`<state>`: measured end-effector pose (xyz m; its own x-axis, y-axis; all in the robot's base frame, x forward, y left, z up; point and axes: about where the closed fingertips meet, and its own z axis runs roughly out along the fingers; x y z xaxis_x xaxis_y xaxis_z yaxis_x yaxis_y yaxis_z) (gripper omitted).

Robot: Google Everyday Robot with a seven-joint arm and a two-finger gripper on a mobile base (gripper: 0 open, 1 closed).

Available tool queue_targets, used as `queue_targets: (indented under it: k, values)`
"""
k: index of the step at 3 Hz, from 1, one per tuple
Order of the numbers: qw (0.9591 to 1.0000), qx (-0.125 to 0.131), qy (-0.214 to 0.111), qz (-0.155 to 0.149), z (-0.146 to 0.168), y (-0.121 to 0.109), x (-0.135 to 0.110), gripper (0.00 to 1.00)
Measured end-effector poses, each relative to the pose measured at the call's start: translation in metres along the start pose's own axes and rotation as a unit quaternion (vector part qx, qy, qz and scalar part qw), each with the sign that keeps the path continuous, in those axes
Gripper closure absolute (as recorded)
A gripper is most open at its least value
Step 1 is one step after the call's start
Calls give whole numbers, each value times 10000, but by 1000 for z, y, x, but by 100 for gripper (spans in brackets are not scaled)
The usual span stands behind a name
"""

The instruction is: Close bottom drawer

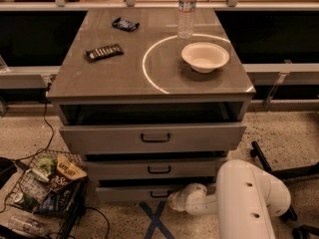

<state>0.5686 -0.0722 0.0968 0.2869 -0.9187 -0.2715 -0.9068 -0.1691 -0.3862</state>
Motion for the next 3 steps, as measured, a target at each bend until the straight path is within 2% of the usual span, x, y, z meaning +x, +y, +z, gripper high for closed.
queue_targets:
  k: [2,3]
  values:
    - [10000,-13,-11,-2,1,2,-2,5]
    - [10000,-17,-14,-2,2,2,-2,0]
